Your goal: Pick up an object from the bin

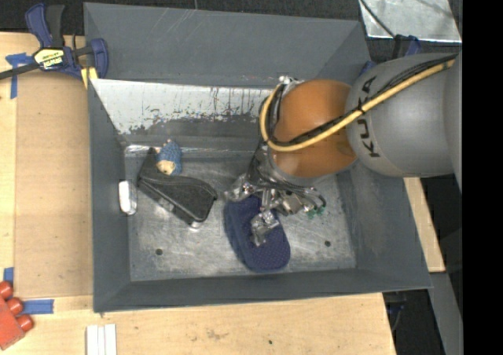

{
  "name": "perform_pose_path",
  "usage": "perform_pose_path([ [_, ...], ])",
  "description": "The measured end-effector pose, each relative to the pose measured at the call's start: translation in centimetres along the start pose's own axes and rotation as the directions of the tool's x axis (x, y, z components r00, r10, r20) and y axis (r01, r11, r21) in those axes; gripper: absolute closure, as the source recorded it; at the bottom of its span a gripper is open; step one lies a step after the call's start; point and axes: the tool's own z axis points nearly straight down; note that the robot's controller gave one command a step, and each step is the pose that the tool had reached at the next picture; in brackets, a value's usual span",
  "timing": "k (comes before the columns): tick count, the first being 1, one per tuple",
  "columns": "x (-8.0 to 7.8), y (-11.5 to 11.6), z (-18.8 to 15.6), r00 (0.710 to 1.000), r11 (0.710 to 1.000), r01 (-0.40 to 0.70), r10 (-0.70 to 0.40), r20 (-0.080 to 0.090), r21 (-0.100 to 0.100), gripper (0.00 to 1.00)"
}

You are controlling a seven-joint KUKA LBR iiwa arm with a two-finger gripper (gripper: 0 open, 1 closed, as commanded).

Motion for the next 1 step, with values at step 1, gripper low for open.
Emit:
perform_pose_path([
  [1,0.15,1.28,-13.72,1.000,1.000,0.015,-0.015,0.013,0.007,1.00],
])
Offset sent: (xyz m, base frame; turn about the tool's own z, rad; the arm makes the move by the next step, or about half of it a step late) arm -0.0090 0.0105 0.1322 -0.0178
